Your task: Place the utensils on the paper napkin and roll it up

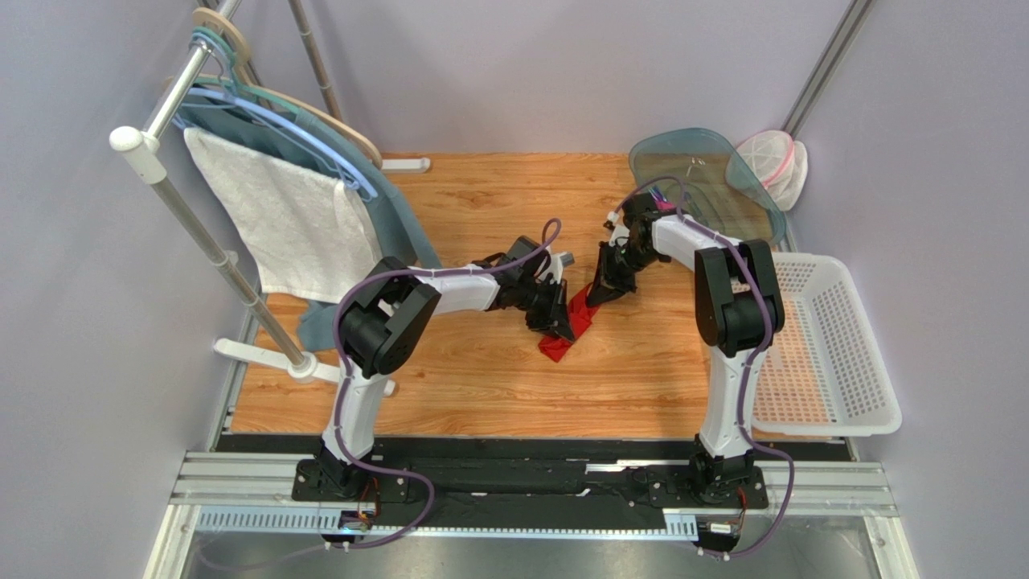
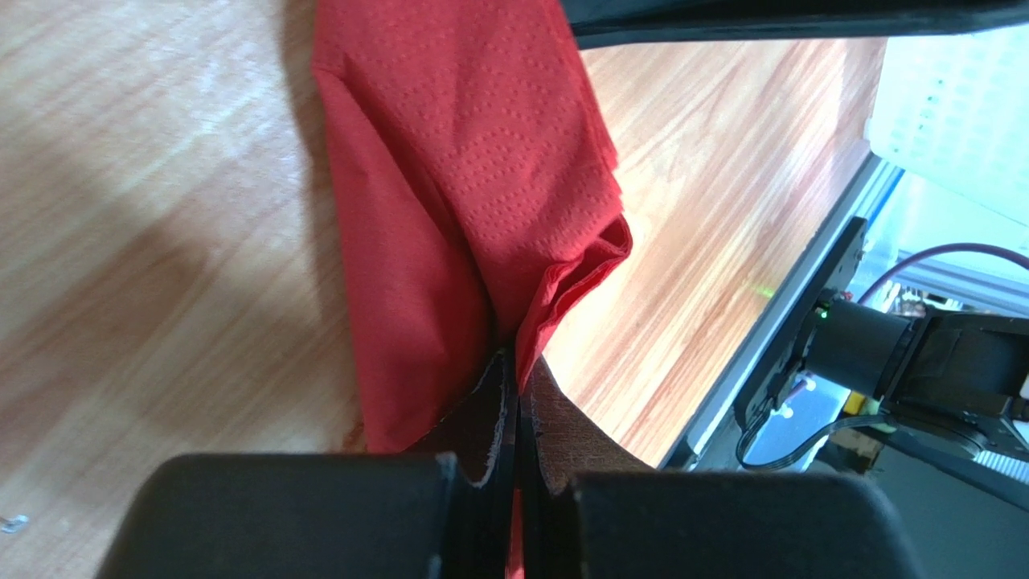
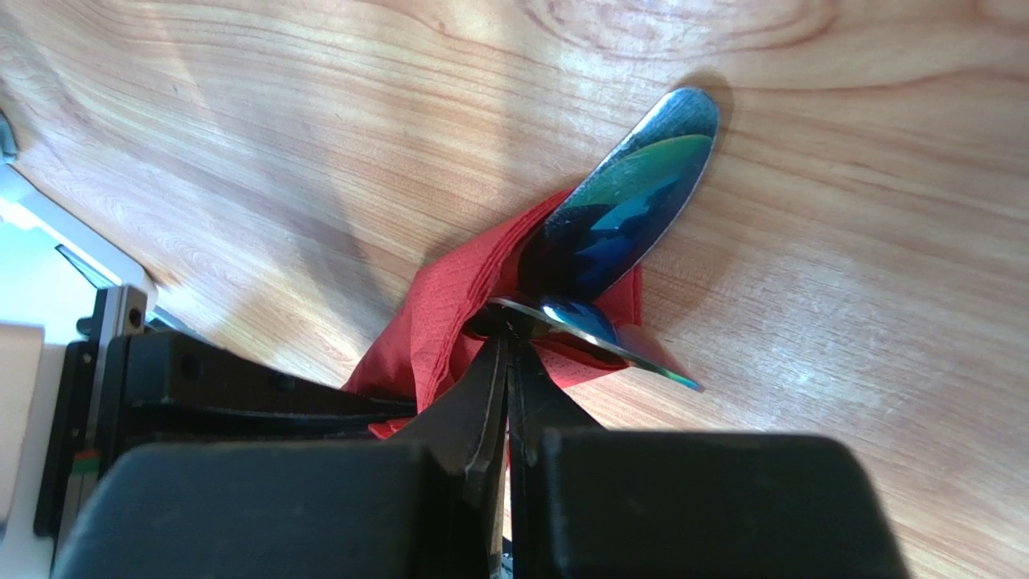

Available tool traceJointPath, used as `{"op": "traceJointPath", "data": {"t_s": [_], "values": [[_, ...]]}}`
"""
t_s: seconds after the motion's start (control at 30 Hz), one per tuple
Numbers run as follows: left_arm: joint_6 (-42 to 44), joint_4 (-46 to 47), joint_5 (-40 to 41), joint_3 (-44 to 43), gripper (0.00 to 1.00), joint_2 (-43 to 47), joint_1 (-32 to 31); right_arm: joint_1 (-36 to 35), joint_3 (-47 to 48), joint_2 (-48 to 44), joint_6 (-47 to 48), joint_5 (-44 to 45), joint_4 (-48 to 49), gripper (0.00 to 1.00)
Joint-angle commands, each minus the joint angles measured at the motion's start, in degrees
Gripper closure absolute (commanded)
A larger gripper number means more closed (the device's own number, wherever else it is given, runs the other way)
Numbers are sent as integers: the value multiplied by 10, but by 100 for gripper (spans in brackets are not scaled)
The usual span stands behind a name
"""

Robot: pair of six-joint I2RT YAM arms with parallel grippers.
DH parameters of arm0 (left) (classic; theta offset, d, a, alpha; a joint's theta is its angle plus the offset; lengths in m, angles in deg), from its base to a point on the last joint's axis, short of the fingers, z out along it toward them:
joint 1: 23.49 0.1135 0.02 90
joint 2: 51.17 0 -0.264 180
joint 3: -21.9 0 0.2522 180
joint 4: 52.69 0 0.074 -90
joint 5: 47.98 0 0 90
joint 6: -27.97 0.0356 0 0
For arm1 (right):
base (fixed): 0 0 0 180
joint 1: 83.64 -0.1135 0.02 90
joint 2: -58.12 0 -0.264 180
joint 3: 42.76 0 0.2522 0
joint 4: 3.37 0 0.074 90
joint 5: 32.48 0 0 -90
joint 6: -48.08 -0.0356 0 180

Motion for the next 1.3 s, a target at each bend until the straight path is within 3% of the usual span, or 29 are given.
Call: {"op": "traceJointPath", "data": {"t_s": [0.0,0.23,0.8,1.27], "values": [[9,16,-6,-5,100,46,-10,-1,-22,19,-3,51,29,99],[1,41,-29,-2,100,52,-25,-2,-32,24,-6,61,37,100],[-40,67,-54,32,100,-38,-13,-1,-2,18,6,37,20,99],[-33,27,-14,16,100,-70,-1,40,84,-46,79,-30,-130,80]]}}
